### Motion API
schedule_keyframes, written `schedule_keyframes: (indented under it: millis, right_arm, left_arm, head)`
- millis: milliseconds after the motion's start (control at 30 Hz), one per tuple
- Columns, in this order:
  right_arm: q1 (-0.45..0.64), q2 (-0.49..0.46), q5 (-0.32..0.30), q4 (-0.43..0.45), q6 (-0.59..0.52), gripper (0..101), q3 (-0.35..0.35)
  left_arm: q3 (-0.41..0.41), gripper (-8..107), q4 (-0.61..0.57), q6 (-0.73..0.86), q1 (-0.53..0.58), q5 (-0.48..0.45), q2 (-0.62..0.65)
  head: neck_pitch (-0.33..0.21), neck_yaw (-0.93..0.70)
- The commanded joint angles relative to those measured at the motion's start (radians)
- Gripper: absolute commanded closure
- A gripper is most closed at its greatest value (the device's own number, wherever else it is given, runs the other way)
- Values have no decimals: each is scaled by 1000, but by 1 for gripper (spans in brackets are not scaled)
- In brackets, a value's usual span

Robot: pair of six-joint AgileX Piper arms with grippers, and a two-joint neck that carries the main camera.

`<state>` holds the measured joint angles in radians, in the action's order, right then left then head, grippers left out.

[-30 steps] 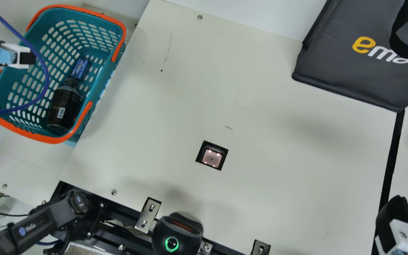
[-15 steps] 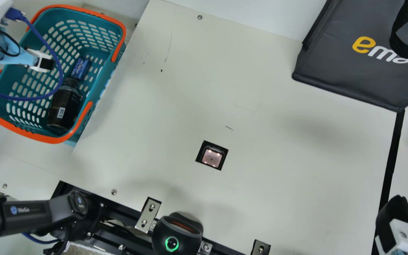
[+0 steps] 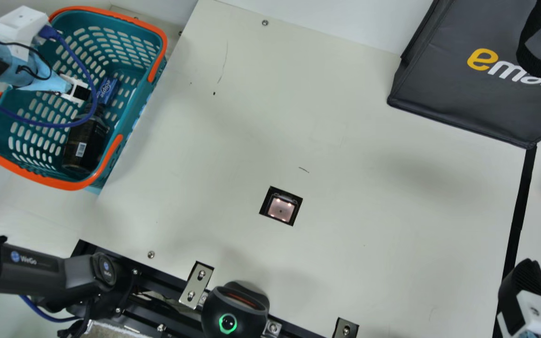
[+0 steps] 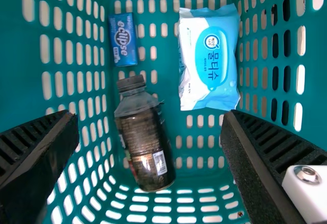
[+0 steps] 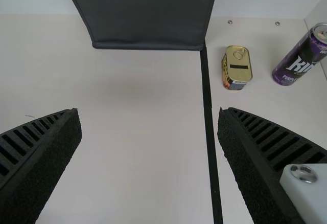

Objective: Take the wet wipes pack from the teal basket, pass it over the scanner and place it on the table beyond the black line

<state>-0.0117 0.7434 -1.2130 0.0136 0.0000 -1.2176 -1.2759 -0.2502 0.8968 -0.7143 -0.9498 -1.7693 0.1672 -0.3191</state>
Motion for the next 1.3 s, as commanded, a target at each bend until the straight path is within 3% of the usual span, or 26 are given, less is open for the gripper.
schedule_keyframes:
  millis: [0,633,1267]
  right_arm:
    - [0,0,0,0,0,6,0]
    - [0,0,-1,0,0,6,0]
    - [0,0,-1,0,0,6,0]
  left_arm:
    - [0,9,-9,3,2,5,-16]
    - [60,9,-127,11,14,101,-116]
    - [80,9,-351,281,-12,144,-235]
  head:
    - [-29,-2]
    - [-29,-2]
    - [-29,-2]
